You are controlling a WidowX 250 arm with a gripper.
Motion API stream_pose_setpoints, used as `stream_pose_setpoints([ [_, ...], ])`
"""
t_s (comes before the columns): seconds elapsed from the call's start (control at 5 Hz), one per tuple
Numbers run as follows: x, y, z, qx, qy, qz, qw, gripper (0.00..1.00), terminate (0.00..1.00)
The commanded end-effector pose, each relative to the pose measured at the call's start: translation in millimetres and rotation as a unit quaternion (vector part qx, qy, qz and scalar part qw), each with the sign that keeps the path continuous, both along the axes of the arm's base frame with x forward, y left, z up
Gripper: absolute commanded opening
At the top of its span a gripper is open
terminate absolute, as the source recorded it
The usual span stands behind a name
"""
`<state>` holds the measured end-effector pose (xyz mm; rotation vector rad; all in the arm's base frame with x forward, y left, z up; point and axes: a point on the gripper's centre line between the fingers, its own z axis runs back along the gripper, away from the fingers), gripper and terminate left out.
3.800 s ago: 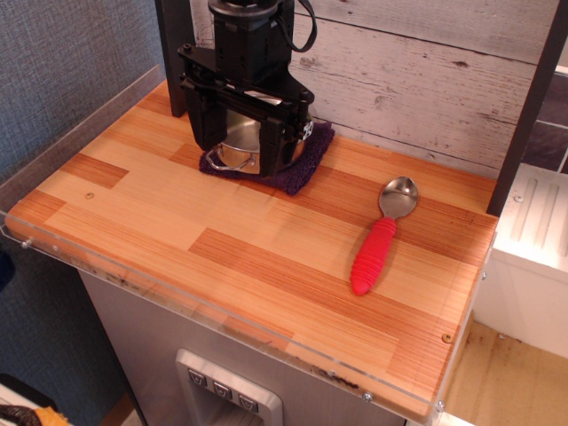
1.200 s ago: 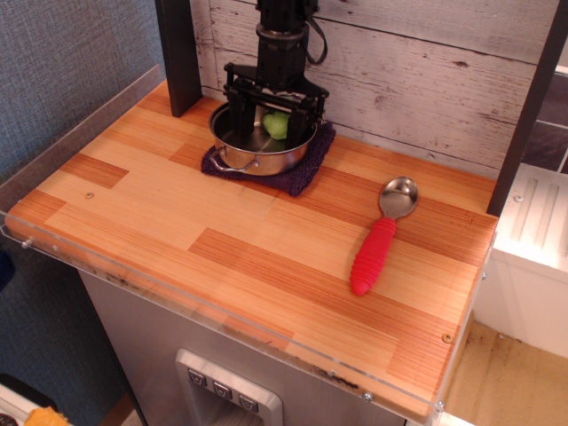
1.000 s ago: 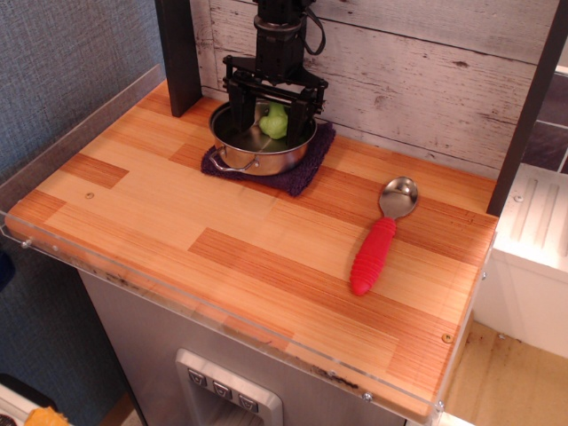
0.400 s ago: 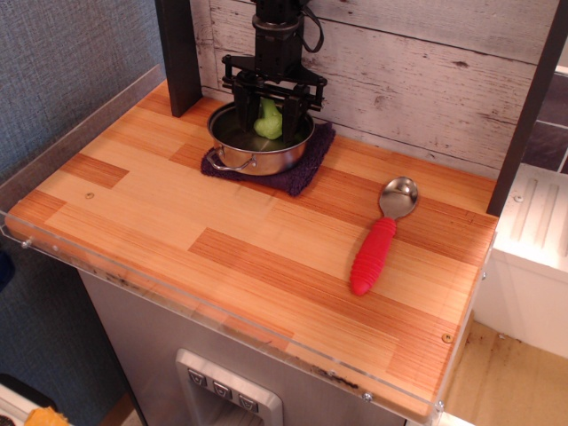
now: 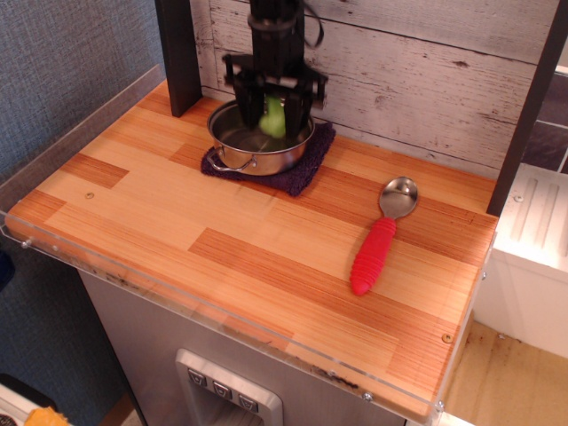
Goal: Place the garlic on the far edge of the table.
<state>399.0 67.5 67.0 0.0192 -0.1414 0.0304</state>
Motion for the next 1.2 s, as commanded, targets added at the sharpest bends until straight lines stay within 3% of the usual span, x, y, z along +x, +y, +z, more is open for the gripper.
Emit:
stream_pose_setpoints([
  [0.0, -32, 53, 55, 0.016, -0.048, 0.029, 0.9983, 0.0, 0.0],
  [0.4, -64, 120, 26, 0.064, 0.048, 0.088, 0.9929, 0.0, 0.0],
  [0.6, -77, 131, 10, 0.067, 0.078, 0.086, 0.991, 0.0, 0.0],
  [1.0, -86, 129, -23, 0.039, 0.073, 0.072, 0.994, 0.0, 0.0],
])
